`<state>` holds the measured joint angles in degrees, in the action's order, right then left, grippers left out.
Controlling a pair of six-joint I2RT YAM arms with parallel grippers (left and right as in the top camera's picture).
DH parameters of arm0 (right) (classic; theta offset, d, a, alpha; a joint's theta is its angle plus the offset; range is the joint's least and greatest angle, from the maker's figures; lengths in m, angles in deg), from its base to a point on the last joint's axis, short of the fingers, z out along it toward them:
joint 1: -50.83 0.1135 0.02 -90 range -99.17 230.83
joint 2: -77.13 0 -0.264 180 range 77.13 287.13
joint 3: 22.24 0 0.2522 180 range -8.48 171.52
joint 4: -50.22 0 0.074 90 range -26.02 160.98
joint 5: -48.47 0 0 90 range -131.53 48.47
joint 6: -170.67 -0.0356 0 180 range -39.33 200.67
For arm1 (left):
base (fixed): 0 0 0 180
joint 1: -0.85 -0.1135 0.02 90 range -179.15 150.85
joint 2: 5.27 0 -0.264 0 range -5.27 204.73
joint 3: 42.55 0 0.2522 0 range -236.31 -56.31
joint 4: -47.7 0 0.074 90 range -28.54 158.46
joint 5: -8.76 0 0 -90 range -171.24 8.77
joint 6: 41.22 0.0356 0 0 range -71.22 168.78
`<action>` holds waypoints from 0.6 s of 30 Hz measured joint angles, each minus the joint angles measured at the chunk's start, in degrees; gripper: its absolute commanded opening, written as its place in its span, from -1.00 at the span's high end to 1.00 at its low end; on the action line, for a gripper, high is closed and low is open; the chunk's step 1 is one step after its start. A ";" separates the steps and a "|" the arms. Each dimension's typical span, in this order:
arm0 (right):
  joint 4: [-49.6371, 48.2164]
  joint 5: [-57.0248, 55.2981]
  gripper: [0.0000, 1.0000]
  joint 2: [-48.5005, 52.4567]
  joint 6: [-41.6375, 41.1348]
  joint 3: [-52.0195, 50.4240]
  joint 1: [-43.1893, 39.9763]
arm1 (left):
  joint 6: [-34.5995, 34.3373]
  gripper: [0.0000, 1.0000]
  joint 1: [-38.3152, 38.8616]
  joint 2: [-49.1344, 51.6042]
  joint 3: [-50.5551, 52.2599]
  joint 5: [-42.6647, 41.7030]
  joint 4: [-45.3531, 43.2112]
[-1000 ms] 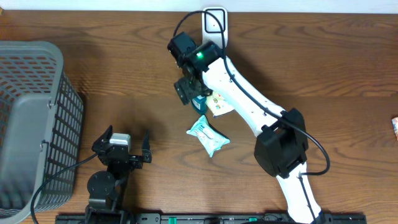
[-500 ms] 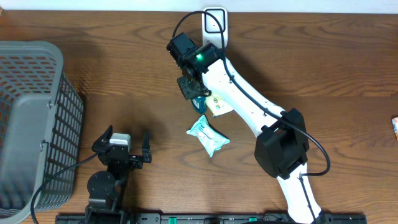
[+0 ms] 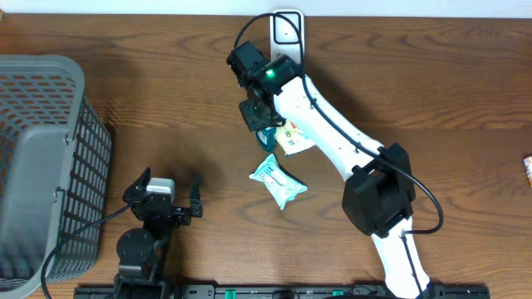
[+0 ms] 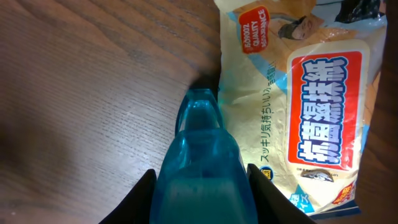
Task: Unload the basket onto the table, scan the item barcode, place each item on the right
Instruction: 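Grasp the teal mouthwash bottle by its neck with the right gripper, then lift the teal bottle and swing it rightward with the right gripper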
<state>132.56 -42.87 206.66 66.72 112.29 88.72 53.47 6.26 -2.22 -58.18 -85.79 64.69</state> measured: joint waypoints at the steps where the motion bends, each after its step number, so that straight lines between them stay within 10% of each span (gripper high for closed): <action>1: 0.07 1.07 0.89 -0.09 0.31 -0.02 -0.37 | 0.00 -1.00 0.00 0.00 0.00 0.00 -0.02; 18: 14.88 41.57 0.97 -8.11 19.71 -1.29 -20.02 | 0.00 -1.00 0.00 0.00 0.00 0.02 0.00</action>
<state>147.44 -1.30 198.56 86.43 111.00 68.70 53.47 6.26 -2.22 -58.18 -85.77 64.69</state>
